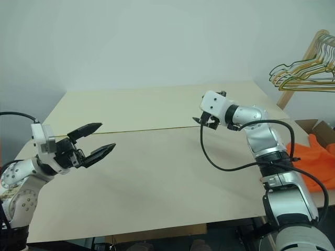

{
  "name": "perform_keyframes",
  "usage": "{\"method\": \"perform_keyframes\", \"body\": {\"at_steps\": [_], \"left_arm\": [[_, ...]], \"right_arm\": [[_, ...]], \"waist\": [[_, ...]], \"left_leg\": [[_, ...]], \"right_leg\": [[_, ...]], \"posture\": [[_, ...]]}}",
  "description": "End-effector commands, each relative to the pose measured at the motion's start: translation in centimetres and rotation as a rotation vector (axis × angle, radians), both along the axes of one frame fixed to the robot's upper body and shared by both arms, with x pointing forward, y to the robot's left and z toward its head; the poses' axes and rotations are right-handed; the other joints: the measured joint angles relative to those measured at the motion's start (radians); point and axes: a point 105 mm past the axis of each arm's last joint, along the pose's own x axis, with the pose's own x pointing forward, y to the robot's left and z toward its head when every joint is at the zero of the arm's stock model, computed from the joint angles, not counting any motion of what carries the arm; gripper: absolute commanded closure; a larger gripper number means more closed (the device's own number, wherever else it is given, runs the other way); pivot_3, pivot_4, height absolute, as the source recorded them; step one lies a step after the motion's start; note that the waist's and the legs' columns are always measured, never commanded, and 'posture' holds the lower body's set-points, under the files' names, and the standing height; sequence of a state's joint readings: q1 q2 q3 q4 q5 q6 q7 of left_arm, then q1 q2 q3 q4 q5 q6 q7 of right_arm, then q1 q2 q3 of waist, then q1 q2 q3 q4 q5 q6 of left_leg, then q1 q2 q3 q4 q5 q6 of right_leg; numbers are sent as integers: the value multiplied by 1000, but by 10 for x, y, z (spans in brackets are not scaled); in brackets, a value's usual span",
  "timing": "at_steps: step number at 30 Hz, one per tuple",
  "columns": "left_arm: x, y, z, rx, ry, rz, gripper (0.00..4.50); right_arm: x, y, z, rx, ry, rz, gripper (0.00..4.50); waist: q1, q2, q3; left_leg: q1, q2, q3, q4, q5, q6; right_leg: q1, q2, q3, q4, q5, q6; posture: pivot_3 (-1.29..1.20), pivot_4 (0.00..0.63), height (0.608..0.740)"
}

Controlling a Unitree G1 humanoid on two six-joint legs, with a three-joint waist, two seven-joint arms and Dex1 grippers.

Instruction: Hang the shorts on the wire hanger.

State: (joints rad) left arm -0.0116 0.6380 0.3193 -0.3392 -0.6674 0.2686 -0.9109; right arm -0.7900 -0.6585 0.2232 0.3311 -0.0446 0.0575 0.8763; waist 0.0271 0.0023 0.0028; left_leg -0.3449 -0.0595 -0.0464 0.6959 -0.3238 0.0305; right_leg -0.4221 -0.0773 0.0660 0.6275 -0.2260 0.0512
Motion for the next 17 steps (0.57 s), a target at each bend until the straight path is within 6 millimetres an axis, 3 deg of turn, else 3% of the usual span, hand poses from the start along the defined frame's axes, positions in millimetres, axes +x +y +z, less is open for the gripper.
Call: {"method": "perform_keyframes", "body": {"at_steps": [1, 9, 17], "left_arm": [[-4, 4, 7, 39, -33, 30, 0], [-8, 9, -4, 58, 24, 54, 0], [-11, 10, -15, 95, 70, 50, 0]], "right_arm": [[-10, 4, 6, 5, 41, 63, 55], [-25, 2, -13, -54, 129, 132, 55], [-24, -1, -20, -77, 136, 120, 55]], "waist": [[4, 0, 0], [18, -2, 0], [19, -2, 0]], "left_leg": [[0, 0, 0, 0, 0, 0], [0, 0, 0, -1, -1, 1], [0, 0, 0, -1, -1, 1]], "right_leg": [[0, 0, 0, 0, 0, 0], [0, 0, -1, 0, 0, -1], [0, 0, -1, 0, 0, -1]], "posture": [[131, 0, 740], [140, 0, 740], [146, 0, 740]]}}
